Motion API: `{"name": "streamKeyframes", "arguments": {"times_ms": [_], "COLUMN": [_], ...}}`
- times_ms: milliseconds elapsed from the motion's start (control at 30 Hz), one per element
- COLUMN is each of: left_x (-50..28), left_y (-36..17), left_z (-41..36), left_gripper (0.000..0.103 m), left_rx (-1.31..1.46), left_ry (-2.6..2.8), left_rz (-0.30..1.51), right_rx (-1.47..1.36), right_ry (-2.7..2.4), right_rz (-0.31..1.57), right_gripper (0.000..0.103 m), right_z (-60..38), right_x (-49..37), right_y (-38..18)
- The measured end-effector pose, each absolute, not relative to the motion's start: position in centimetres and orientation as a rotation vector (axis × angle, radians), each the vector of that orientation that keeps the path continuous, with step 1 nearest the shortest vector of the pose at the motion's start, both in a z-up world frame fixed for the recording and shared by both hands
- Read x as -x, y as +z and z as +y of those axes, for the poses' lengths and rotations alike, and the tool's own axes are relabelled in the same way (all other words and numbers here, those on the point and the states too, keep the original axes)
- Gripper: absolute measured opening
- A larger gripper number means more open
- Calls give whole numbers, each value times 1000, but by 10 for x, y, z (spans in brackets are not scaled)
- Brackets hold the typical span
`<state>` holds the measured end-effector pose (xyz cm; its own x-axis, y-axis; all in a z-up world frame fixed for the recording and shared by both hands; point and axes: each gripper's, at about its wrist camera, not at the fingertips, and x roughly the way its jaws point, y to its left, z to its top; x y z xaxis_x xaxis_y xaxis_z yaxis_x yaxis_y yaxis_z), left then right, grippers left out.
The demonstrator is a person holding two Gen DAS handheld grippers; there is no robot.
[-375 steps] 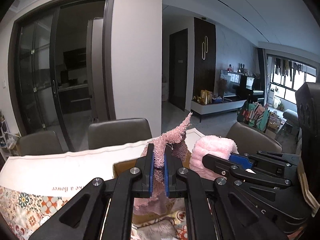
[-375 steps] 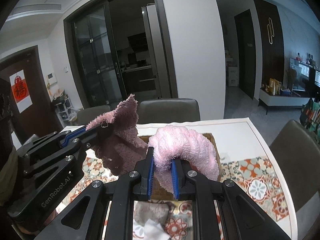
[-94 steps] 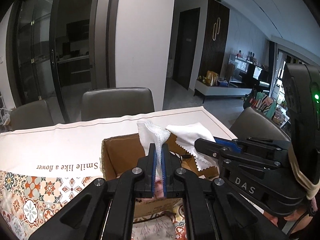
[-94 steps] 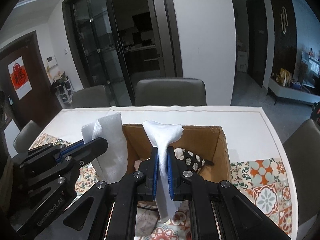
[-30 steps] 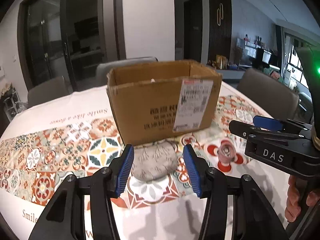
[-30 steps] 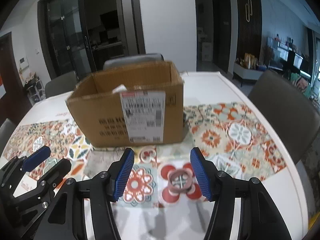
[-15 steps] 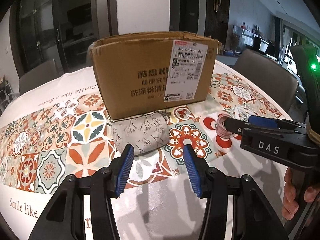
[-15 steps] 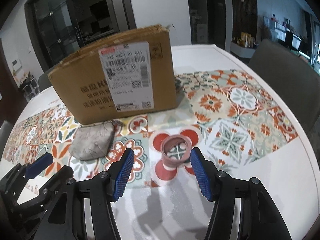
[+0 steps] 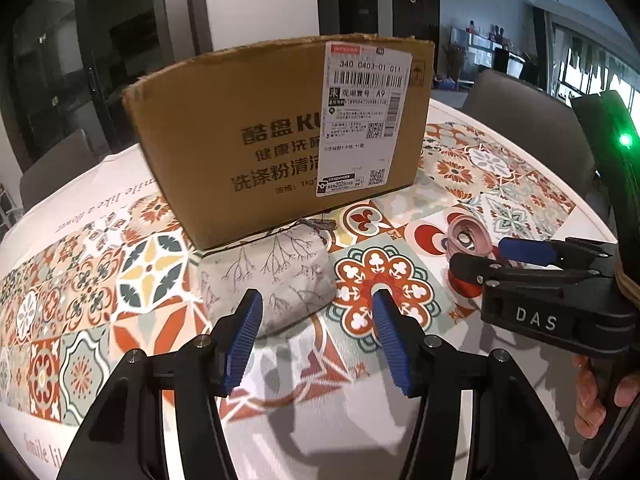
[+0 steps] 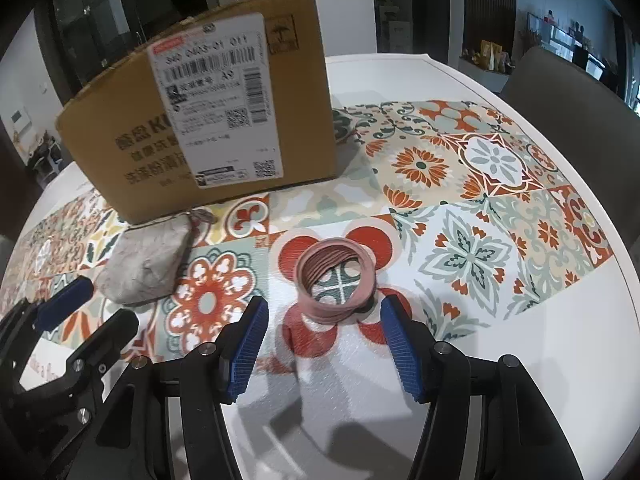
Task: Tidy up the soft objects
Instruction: 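Move both tools back toward the grey pouch and pink strap, then grasp the grey floral pouch with the left tool while the right tool grasps the pink strap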
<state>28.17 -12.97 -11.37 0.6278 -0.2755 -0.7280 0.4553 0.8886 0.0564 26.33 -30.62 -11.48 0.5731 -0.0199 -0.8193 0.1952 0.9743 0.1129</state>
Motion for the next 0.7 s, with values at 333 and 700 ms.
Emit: {"name": "streamKeyframes", "arguments": {"times_ms": [333, 700], "left_x": [-311, -318], "left_y": [-127, -143], "left_z": [-138, -135], "left_gripper": [57, 29], "left_rx": [-272, -211], "left_ry": [-414, -427], "left_rz": [810, 859], "right_rx": [-191, -161], "right_ry": [-130, -145], "right_rz": [970, 963], "right_gripper": [60, 38], "right_z": [-308, -303], "right_x": [-280, -280], "right_y": [-125, -124]}}
